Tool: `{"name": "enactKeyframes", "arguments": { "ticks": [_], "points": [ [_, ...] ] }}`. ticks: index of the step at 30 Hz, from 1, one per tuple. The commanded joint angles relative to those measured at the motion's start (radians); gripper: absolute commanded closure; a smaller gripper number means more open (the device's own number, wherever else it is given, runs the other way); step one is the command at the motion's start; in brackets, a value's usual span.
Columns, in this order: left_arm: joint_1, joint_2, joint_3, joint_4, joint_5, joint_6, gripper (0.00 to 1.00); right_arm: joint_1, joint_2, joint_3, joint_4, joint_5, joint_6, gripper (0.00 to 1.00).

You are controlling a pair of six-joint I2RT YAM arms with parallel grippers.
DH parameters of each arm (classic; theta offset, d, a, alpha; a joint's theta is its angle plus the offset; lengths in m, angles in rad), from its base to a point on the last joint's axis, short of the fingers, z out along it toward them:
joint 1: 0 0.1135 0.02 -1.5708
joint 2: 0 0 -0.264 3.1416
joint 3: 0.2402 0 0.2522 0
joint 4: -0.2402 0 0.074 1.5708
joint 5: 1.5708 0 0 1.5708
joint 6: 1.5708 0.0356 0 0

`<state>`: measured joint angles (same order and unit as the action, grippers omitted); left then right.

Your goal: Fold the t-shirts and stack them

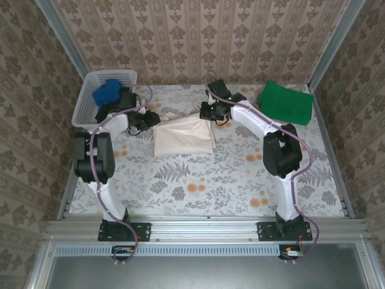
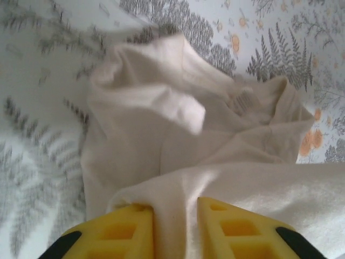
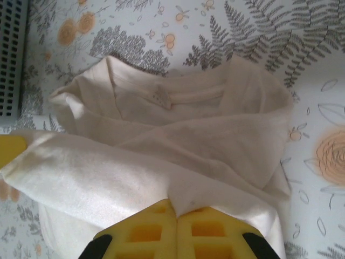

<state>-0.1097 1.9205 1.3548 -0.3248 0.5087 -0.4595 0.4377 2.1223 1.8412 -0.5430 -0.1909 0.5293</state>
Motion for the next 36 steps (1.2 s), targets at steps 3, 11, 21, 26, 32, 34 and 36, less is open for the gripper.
{"name": "enactKeyframes", "arguments": {
  "ticks": [3, 11, 21, 26, 32, 34, 36],
  "points": [
    [0.037, 0.048, 0.118, -0.050, 0.065, 0.063, 0.61, -0.041, 0.059, 0.096, -0.061, 0.013, 0.003, 0.77],
    [0.008, -0.071, 0.104, -0.093, -0.099, 0.134, 0.57, 0.005, -0.018, -0.007, 0.059, 0.011, -0.037, 0.66],
    [-0.098, 0.098, 0.121, -0.017, -0.110, 0.154, 0.62, 0.005, 0.242, 0.210, -0.026, 0.012, -0.047, 0.67],
    [-0.064, 0.218, 0.171, 0.041, -0.034, 0.093, 0.66, -0.029, 0.328, 0.263, -0.040, 0.046, -0.020, 0.68],
    [-0.070, 0.221, 0.209, 0.045, -0.015, 0.073, 0.62, -0.032, 0.270, 0.206, -0.042, 0.047, -0.036, 0.68],
    [-0.075, 0.189, 0.205, 0.039, -0.009, 0.076, 0.60, -0.032, 0.206, 0.149, -0.020, 0.062, -0.048, 0.67],
    [-0.093, 0.127, 0.188, 0.027, -0.030, 0.096, 0.56, -0.031, 0.127, 0.079, -0.001, 0.079, -0.061, 0.65]
  ]
}}
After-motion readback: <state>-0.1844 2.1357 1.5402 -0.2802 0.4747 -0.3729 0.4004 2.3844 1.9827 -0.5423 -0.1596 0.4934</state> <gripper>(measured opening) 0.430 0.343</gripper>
